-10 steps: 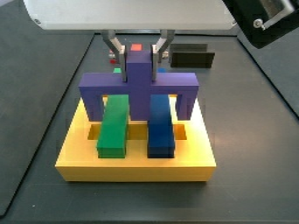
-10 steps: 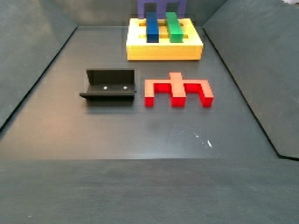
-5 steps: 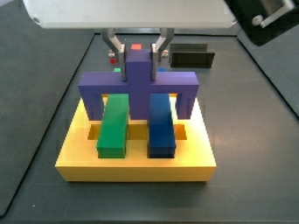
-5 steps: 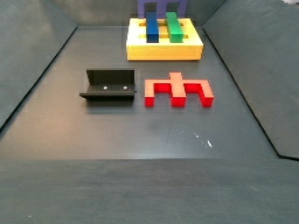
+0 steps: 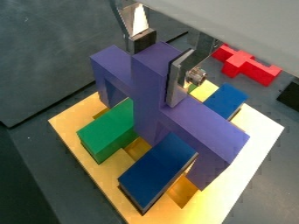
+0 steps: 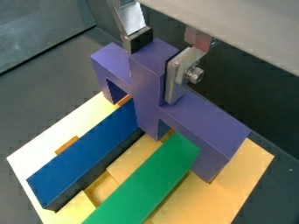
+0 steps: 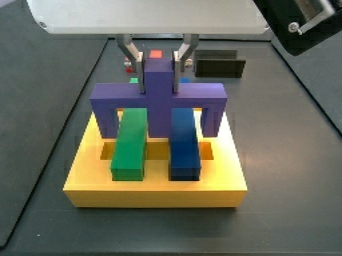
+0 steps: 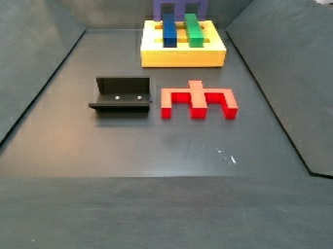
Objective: Pick up the purple object. Move up. Place the purple object on the fixture. Regrasp the purple object. Move to above the board. Insert the purple object.
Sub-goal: Insert the purple object.
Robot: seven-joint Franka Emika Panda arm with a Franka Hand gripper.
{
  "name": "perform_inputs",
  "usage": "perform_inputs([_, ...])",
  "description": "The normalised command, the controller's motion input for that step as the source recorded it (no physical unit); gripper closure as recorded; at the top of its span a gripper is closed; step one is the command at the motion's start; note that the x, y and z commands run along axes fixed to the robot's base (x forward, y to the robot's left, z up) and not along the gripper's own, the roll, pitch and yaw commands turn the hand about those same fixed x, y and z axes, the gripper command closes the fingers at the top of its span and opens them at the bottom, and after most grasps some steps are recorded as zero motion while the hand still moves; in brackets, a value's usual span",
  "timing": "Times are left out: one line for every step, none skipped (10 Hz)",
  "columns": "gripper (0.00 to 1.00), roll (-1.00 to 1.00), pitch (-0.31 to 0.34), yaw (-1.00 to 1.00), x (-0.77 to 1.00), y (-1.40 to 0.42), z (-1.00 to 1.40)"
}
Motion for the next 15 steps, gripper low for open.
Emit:
perform_inputs([1.0, 0.02, 0.0, 0.0, 0.01, -0.11, -0.15])
perform_inputs([1.0, 0.01, 0.0, 0.0, 0.0, -0.07, -0.15])
perform_inputs([1.0, 0.0, 0.0, 0.0, 0.0, -0.02, 0.02])
perform_inputs([1.0, 0.0, 0.0, 0.0, 0.0, 0.0, 0.31])
perform_inputs([1.0, 0.0, 0.0, 0.0, 0.0, 0.0, 0.26])
perform_inputs([1.0, 0.0, 0.0, 0.0, 0.0, 0.0, 0.07])
perform_inputs([1.0, 0.02, 0.0, 0.0, 0.0, -0.02, 0.0])
perform_inputs([1.0, 0.02, 0.0, 0.0, 0.0, -0.04, -0.05])
perform_inputs([1.0, 0.02, 0.0, 0.0, 0.0, -0.05, -0.1])
perform_inputs([1.0, 0.02, 0.0, 0.0, 0.0, -0.05, -0.18])
perform_inputs([1.0, 0.02, 0.0, 0.0, 0.0, -0.05, -0.2])
perform_inputs([1.0, 0.02, 0.0, 0.0, 0.0, -0.03, -0.21])
perform_inputs([1.0, 0.01, 0.0, 0.0, 0.0, -0.02, -0.19])
perform_inputs([1.0, 0.01, 0.0, 0.0, 0.0, 0.0, -0.17])
perform_inputs([1.0, 0.0, 0.0, 0.0, 0.0, 0.0, -0.14])
